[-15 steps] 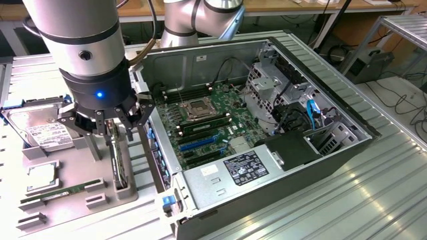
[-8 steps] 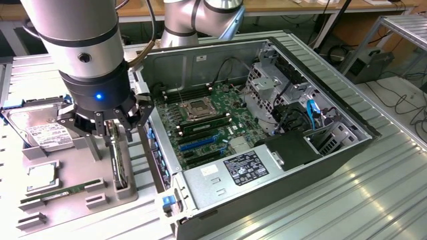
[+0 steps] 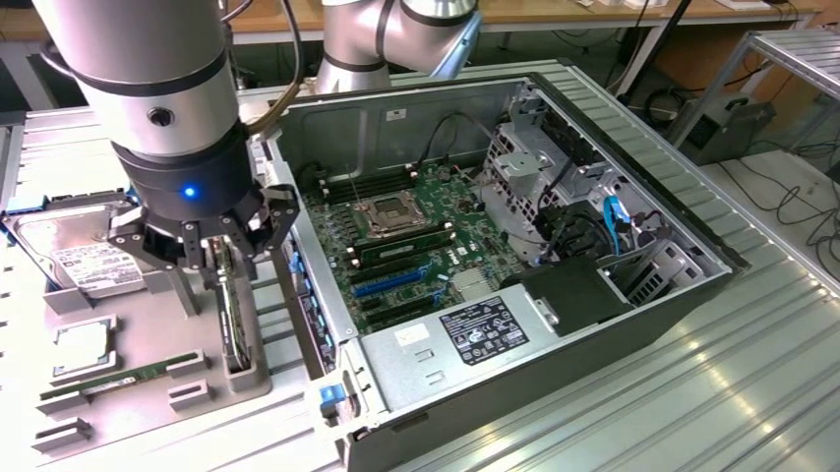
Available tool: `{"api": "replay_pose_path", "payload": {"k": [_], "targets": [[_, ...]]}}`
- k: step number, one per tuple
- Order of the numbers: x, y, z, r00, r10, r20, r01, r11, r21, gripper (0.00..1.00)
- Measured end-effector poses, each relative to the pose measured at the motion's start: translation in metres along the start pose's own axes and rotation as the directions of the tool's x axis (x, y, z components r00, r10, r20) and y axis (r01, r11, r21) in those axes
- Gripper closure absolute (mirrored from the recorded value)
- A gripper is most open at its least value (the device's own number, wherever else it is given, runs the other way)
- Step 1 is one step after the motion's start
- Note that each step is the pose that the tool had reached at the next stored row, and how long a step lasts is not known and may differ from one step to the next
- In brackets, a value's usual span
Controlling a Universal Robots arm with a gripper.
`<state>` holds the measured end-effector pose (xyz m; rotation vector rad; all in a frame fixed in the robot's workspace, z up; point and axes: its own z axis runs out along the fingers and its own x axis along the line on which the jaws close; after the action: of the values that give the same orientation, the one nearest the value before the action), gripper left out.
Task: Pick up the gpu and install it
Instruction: 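Pick up the gpu and move the gpu toward the slot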
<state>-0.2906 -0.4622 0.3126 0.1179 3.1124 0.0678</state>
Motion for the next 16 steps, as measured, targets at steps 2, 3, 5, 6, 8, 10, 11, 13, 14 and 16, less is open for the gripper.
{"api": "replay_pose_path", "payload": {"k": [2, 3, 5, 6, 8, 10, 11, 13, 14, 16], "targets": [[0.0004, 0.0001, 0.0008, 1.0000, 0.000, 0.0000, 0.000, 1.0000, 0.0000, 0.58], [0.0006, 0.0001, 0.0013, 1.0000, 0.000, 0.0000, 0.000, 1.0000, 0.0001, 0.58], [0.0011, 0.0001, 0.0022, 1.0000, 0.000, 0.0000, 0.000, 1.0000, 0.0000, 0.58], [0.0012, 0.0001, 0.0026, 1.0000, 0.000, 0.0000, 0.000, 1.0000, 0.0000, 0.58], [0.0017, 0.0000, 0.0033, 1.0000, 0.000, -0.0001, 0.000, 1.0000, 0.0001, 0.58], [0.0022, -0.0001, 0.0043, 1.0000, 0.000, 0.0000, 0.000, 1.0000, 0.0000, 0.58], [0.0025, -0.0001, 0.0049, 1.0000, 0.000, 0.0000, 0.000, 1.0000, 0.0000, 0.58], [0.0030, -0.0002, 0.0059, 1.0000, 0.000, 0.0000, 0.000, 1.0000, 0.0000, 0.58], [0.0035, -0.0003, 0.0071, 1.0000, 0.000, -0.0001, 0.000, 1.0000, 0.0001, 0.58], [0.0039, -0.0004, 0.0082, 1.0000, 0.000, 0.0000, 0.000, 1.0000, 0.0000, 0.58]]}}
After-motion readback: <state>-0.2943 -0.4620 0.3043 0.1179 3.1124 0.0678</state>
